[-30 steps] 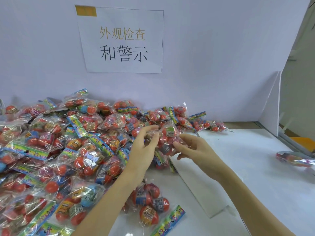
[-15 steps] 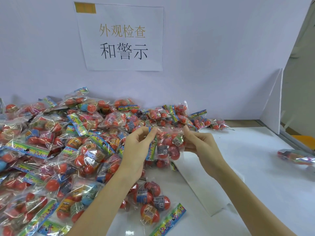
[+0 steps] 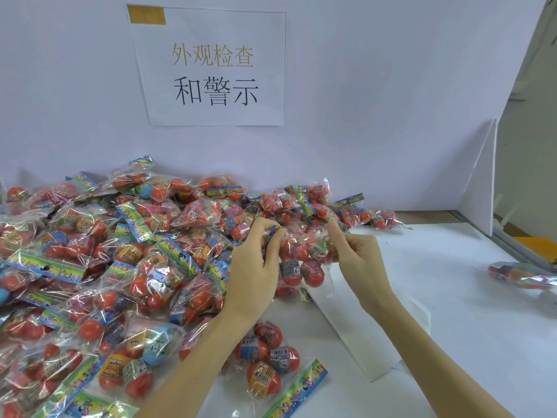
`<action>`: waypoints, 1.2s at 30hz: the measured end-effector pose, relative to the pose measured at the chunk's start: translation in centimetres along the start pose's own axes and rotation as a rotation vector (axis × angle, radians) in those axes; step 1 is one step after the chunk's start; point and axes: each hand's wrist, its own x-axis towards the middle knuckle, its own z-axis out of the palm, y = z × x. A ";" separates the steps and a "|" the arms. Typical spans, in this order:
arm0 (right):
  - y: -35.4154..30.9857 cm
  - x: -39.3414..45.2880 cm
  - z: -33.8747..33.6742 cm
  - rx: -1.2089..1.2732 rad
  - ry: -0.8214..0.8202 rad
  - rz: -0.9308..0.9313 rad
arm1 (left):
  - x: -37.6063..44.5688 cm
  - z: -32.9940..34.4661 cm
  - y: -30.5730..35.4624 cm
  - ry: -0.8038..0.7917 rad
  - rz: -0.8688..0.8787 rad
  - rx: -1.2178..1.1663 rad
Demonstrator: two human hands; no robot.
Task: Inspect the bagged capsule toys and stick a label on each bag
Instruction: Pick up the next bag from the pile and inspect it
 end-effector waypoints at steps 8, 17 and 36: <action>-0.3 0.1 -0.1 0.224 0.003 0.092 | 0.5 -0.9 1.0 0.055 -0.344 -0.363; 0.2 0.4 0.3 0.145 0.129 0.145 | 0.2 0.0 0.9 -0.147 -0.419 -0.454; -0.1 -0.3 1.0 0.220 -0.076 0.132 | 0.8 -0.8 0.0 -0.032 -0.498 -0.444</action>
